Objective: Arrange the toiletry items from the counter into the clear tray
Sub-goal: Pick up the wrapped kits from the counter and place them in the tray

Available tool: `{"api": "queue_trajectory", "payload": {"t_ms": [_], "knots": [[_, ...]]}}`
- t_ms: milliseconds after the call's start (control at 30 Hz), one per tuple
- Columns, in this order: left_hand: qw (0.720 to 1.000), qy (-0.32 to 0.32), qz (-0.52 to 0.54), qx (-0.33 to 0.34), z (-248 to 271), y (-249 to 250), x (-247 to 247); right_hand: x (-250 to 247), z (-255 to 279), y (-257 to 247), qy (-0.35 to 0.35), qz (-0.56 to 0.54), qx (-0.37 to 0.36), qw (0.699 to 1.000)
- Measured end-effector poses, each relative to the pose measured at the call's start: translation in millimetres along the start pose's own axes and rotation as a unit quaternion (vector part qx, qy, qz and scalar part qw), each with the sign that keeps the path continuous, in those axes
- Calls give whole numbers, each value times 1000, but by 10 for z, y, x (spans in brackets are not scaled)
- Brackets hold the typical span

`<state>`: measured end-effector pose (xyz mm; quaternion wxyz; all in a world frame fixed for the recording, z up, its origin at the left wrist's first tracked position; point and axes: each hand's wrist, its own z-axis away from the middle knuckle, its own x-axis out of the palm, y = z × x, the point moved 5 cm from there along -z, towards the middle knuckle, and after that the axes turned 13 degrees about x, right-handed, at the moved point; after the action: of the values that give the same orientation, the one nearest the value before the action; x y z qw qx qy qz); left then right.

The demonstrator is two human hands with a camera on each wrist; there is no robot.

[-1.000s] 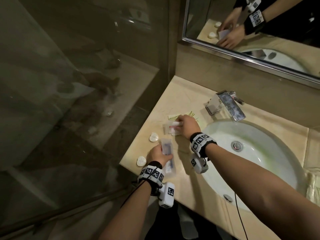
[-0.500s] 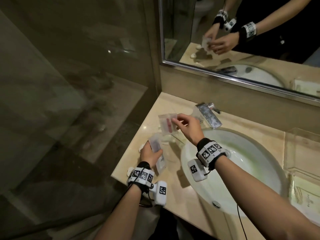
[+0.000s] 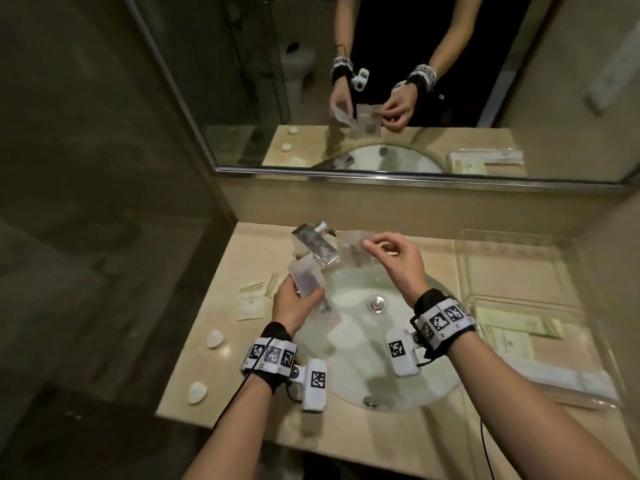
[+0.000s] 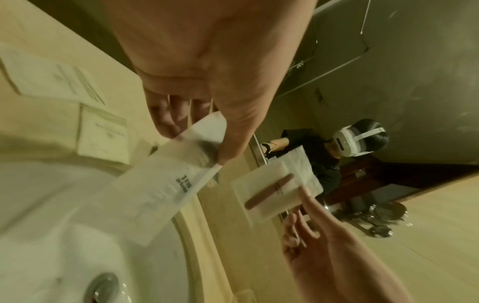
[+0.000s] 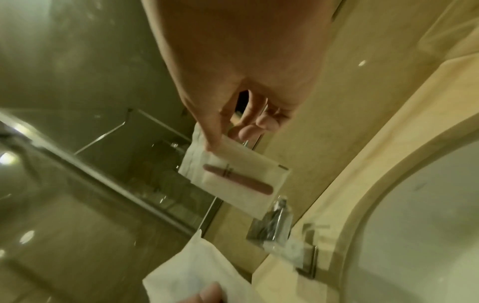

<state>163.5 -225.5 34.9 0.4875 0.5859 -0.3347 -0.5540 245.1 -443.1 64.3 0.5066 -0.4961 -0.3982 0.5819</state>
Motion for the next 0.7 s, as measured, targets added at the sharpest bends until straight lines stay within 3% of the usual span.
{"api": "queue_trajectory", "payload": {"t_ms": [233, 400, 567, 700], "knots": [[995, -77, 56, 24, -18, 382, 1011, -1157, 215, 367, 60, -33, 42, 997], [989, -105, 103, 5, 50, 541, 1789, -1904, 444, 770, 104, -11, 124, 987], [963, -162, 210, -48, 189, 667, 2511, -2599, 695, 1188, 143, 25, 228, 963], [936, -205, 273, -85, 314, 715, 2965, -2864, 859, 1339, 136, 25, 235, 962]]}}
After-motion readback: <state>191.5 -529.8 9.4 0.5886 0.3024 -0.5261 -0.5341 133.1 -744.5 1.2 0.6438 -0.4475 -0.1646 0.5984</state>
